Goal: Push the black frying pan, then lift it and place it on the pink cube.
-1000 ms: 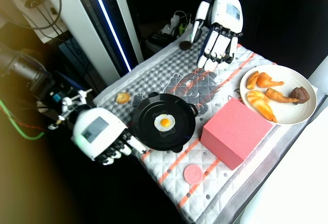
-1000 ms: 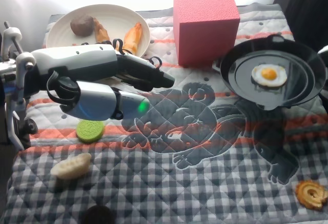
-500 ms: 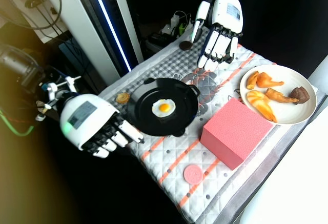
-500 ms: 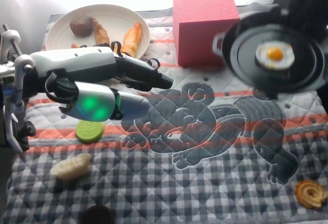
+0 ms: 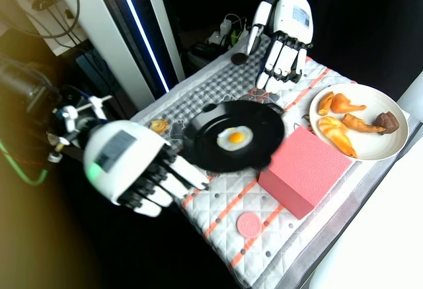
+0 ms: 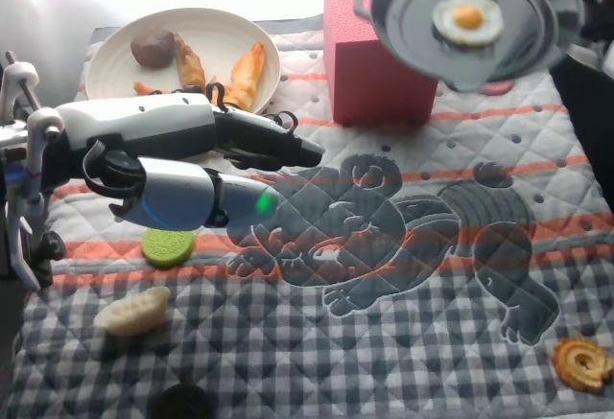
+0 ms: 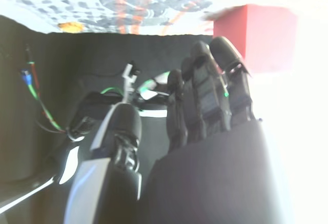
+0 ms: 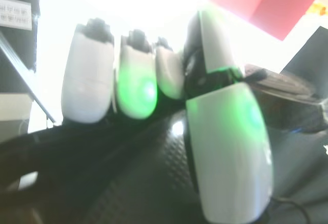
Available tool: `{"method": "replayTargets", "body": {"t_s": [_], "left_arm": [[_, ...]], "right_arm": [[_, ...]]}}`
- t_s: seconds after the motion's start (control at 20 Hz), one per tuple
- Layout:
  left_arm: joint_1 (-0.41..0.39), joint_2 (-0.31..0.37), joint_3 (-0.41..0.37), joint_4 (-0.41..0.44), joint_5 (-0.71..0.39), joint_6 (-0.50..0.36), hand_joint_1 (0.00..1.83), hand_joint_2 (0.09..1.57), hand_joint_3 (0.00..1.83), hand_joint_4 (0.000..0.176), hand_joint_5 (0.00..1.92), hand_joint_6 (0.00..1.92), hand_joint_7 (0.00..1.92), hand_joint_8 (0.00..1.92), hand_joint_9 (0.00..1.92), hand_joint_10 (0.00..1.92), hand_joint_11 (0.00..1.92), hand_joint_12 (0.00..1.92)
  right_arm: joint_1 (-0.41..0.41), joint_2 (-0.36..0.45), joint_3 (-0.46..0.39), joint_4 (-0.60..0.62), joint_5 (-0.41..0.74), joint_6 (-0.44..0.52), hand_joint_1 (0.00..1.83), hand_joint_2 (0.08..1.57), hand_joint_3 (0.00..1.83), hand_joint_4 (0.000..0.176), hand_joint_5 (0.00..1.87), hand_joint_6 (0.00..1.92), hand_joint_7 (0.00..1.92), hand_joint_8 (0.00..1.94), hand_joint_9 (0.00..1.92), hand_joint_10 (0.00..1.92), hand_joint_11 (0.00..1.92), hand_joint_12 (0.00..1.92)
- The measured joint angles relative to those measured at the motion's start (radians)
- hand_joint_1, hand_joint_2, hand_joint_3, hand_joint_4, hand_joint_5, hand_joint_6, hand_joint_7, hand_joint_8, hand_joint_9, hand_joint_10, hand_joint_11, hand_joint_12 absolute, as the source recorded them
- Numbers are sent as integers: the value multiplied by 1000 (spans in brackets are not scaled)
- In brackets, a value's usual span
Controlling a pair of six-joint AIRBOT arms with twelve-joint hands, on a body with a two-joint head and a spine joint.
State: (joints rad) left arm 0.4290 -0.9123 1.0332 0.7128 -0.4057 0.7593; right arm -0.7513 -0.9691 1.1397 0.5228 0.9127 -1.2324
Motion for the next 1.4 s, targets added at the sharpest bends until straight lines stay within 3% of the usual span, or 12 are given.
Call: {"method": "replayTargets", "body": {"t_s": [0.05,0.3,0.5,0.7,0.85,1.0,1.05,1.1,1.15,1.3,1.35,1.4], "left_arm": [[0,-2,1,0,1,0,284,1500,4,0,371,3,359,0,416,3,0,1178],[0,-8,3,0,-6,0,414,1466,0,0,441,21,419,9,477,26,0,1266],[0,-17,13,-4,-13,1,494,1442,0,0,416,9,382,5,436,11,0,1136],[0,-23,18,-4,-20,0,528,1428,0,0,423,8,386,2,430,6,0,1148],[1,-33,25,-4,-27,0,642,1391,0,0,466,19,415,8,460,16,0,1207],[1,-33,25,-4,-32,0,535,1431,8,0,458,10,393,2,433,2,0,1168],[1,-33,26,-4,-32,0,546,1427,4,0,481,17,419,10,470,17,0,1251],[2,-33,26,-6,-33,0,503,1432,4,0,452,2,377,0,431,4,0,1184],[5,-33,26,-13,-37,0,524,1429,1,0,467,7,391,6,446,11,0,1220],[5,-33,28,-15,-37,-1,516,1436,4,0,463,3,396,3,446,9,0,1202],[5,-33,28,-17,-37,-1,500,1440,4,0,461,2,396,2,446,9,0,1212],[5,-33,28,-16,-37,-1,458,1452,8,0,440,5,382,4,438,5,0,1170]], "right_arm": [[25,-21,25,-1,-27,-3,1372,1313,4,0,1259,1921,1448,1941,1587,1921,1610,1921],[120,-107,132,0,-175,-27,1457,1283,0,0,1279,1921,1490,1941,1634,1921,1671,1921],[175,-170,232,16,-280,-47,1407,1279,0,0,1324,1921,1484,1941,1611,1921,1648,1921],[194,-212,293,31,-330,-49,1533,1251,0,0,1321,1921,1490,1941,1616,1921,1656,1921],[202,-236,319,36,-356,-49,1457,1268,0,0,1291,1921,1437,1941,1558,1921,1606,1921],[202,-247,332,45,-373,-48,1512,1234,0,0,1307,1921,1477,1941,1574,1921,1582,1921],[202,-249,335,47,-376,-49,1489,1248,0,0,1295,1921,1476,1941,1581,1921,1605,1921],[202,-249,336,50,-379,-49,1495,1233,0,79,1225,1921,1377,1941,1527,1921,1585,1921],[202,-249,340,53,-382,-49,1499,1220,0,117,1204,1921,1344,1941,1505,1921,1572,1921],[202,-250,344,61,-391,-48,1446,1207,0,134,1117,1921,1272,1941,1413,1921,1496,1921],[202,-250,343,60,-395,-48,1391,1212,0,27,998,1921,1209,1941,1359,1921,1440,1921],[202,-250,343,60,-396,-48,1291,1229,2,0,833,1921,1074,1941,1251,1921,1334,1921]]}}
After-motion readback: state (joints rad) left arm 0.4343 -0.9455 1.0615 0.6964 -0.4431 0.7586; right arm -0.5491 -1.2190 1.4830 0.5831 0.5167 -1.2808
